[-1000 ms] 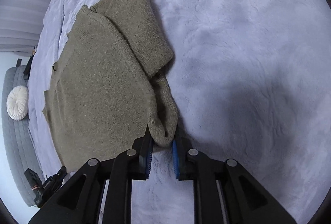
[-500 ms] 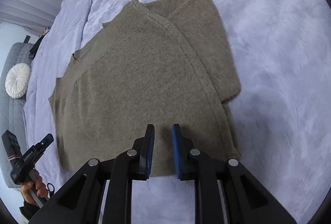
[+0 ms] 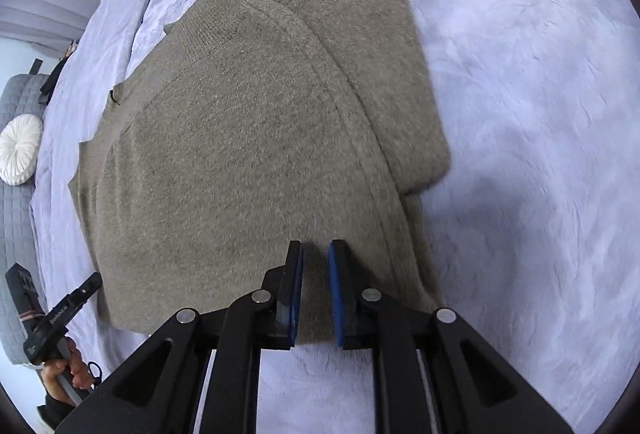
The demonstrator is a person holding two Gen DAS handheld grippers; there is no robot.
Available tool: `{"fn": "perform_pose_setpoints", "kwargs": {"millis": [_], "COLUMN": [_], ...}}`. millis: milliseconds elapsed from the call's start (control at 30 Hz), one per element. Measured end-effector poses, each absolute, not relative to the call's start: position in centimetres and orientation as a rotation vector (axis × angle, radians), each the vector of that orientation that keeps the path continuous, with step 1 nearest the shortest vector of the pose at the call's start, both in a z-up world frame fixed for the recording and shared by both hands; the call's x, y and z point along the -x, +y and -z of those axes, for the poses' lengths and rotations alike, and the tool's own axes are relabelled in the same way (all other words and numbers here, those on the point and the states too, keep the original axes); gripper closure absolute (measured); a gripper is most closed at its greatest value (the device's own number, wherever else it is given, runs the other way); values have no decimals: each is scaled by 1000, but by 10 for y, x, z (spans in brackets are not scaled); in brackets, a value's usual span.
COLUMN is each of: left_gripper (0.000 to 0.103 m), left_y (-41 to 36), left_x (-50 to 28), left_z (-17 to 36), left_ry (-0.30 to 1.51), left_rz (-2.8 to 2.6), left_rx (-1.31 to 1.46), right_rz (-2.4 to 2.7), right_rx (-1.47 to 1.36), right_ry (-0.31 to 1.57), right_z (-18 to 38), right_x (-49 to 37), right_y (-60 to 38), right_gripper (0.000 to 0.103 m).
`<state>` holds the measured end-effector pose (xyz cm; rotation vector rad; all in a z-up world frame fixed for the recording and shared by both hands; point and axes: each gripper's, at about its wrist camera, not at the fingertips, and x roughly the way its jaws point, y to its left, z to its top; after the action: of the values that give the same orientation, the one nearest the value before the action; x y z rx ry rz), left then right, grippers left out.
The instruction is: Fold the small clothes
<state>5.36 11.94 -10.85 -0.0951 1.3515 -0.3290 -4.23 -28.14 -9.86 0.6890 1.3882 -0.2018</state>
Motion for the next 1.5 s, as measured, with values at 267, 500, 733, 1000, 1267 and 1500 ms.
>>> {"fn": "perform_pose_setpoints", "kwargs": {"millis": [267, 500, 733, 1000, 1267, 1500], "left_gripper": [81, 81, 81, 81, 10, 0], "left_y": [132, 143, 150, 150, 153, 161], "left_x": [-39, -26, -13, 2, 8, 2], "left_z": [98, 86, 82, 75, 66, 72], "left_ry": [1365, 1369, 1386, 1392, 1345, 1364], "left_rz": [319, 333, 347, 385, 378, 331], "left_rx": [106, 95, 64, 7, -32, -12], "right_rz": [208, 196, 179, 99, 20, -16], "right_rx": [-728, -748, -766, -756, -739, -744], "right_ry": [1391, 1422, 1437, 1476, 1515, 1534], "right_z": [81, 80, 75, 69, 69, 71], "right_x": [70, 84, 89, 89, 84, 80], "right_y": [-263, -233, -202, -161, -125, -110], "right_gripper": [88, 88, 84, 62, 51, 36]}}
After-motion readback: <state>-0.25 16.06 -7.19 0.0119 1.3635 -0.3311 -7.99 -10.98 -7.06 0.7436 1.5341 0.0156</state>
